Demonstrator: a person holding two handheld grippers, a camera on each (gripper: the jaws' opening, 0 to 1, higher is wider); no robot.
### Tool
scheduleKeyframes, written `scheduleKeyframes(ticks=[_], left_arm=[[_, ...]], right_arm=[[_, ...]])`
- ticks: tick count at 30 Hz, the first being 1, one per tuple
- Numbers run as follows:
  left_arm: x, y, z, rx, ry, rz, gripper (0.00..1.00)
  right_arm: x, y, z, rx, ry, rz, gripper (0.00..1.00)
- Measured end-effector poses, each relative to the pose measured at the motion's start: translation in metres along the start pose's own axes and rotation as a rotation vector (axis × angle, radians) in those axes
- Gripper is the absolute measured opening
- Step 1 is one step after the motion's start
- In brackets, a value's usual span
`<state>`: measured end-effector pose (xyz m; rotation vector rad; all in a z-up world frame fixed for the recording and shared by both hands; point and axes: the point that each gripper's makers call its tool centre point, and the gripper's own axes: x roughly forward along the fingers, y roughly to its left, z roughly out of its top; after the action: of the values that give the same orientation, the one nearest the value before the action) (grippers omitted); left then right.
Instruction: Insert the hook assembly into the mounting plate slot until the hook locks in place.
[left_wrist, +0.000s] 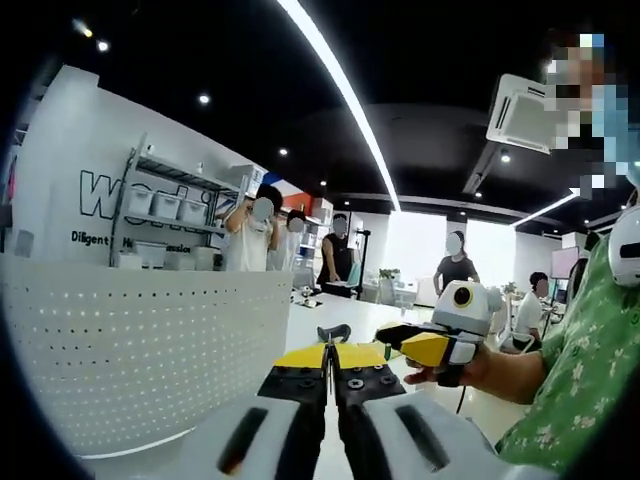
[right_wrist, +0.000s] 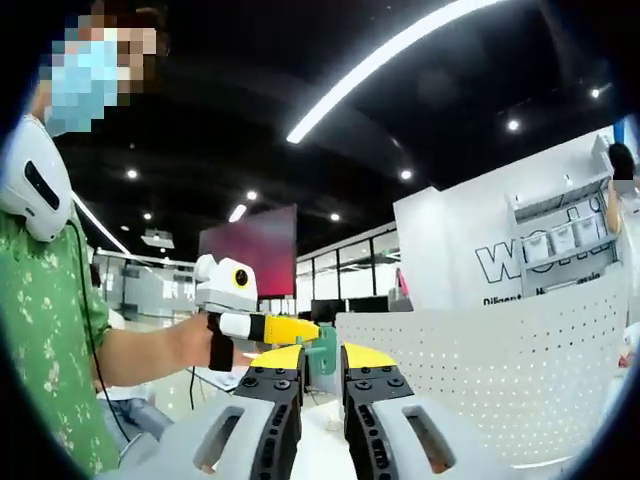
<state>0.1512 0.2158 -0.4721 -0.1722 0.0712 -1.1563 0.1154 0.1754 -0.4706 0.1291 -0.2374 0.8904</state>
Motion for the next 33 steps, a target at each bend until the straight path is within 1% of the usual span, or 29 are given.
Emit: scheduleKeyframes(ticks=[1, 2, 3, 8, 10, 11, 12, 13, 14, 15, 16, 17, 19, 20, 21, 22, 25, 26, 29, 31, 33], left_arm=[[0.001, 0.001, 0.000, 0.001, 0.001, 0.006, 0.02], [0.002, 0.001, 0.000, 0.005, 0.001, 0.013, 0.02], [0.003, 0.002, -0.001, 0.015, 0.003, 0.023, 0.02], [0.013, 0.000, -0.001, 0.032, 0.007, 0.037, 0.02], [0.018, -0.001, -0.004, 0.060, 0.022, 0.047, 0.02], [0.021, -0.002, -0.005, 0.063, 0.026, 0.047, 0.02], [0.023, -0.003, -0.006, 0.066, 0.028, 0.045, 0.02], [0.024, -0.003, -0.007, 0.065, 0.031, 0.046, 0.02], [0.026, -0.003, -0.007, 0.066, 0.033, 0.048, 0.02], [0.028, -0.003, -0.008, 0.064, 0.035, 0.050, 0.02], [0.030, -0.003, -0.009, 0.062, 0.036, 0.052, 0.02], [0.032, -0.004, -0.009, 0.058, 0.037, 0.053, 0.02], [0.035, -0.005, -0.010, 0.053, 0.036, 0.058, 0.02], [0.037, -0.005, -0.010, 0.053, 0.037, 0.060, 0.02], [0.039, -0.006, -0.010, 0.055, 0.039, 0.063, 0.02], [0.040, -0.006, -0.011, 0.062, 0.041, 0.072, 0.02], [0.044, -0.005, -0.012, 0.068, 0.046, 0.082, 0.02], [0.045, -0.005, -0.012, 0.071, 0.048, 0.089, 0.02], [0.048, -0.005, -0.013, 0.074, 0.049, 0.095, 0.02], [0.050, -0.006, -0.014, 0.069, 0.048, 0.091, 0.02], [0.051, -0.006, -0.015, 0.068, 0.049, 0.094, 0.02]], right_arm=[[0.000, -0.002, -0.002, -0.013, 0.018, -0.021, 0.13], [0.001, -0.001, -0.002, -0.024, 0.020, -0.023, 0.13], [0.002, -0.002, -0.003, -0.032, 0.035, -0.041, 0.13], [0.003, -0.002, -0.007, -0.055, 0.064, -0.071, 0.13], [0.002, -0.004, -0.009, -0.094, 0.085, -0.097, 0.13], [0.002, -0.004, -0.010, -0.107, 0.094, -0.104, 0.13], [0.001, -0.008, -0.011, -0.124, 0.114, -0.129, 0.13], [0.001, -0.009, -0.011, -0.136, 0.117, -0.137, 0.13], [0.000, -0.014, -0.012, -0.154, 0.131, -0.165, 0.13], [0.000, -0.016, -0.012, -0.168, 0.135, -0.180, 0.13], [-0.002, -0.022, -0.013, -0.187, 0.156, -0.218, 0.12], [0.000, -0.020, -0.012, -0.199, 0.150, -0.208, 0.12], [0.000, -0.024, -0.015, -0.215, 0.177, -0.235, 0.12], [0.001, -0.025, -0.014, -0.238, 0.183, -0.244, 0.12], [0.001, -0.028, -0.013, -0.270, 0.191, -0.269, 0.11], [0.000, -0.030, -0.014, -0.282, 0.208, -0.288, 0.11], [0.002, -0.032, -0.016, -0.332, 0.235, -0.311, 0.09], [0.002, -0.034, -0.018, -0.338, 0.251, -0.319, 0.09], [0.001, -0.038, -0.020, -0.362, 0.274, -0.350, 0.07], [0.002, -0.039, -0.019, -0.370, 0.272, -0.354, 0.06], [0.000, -0.042, -0.021, -0.370, 0.287, -0.374, 0.05]])
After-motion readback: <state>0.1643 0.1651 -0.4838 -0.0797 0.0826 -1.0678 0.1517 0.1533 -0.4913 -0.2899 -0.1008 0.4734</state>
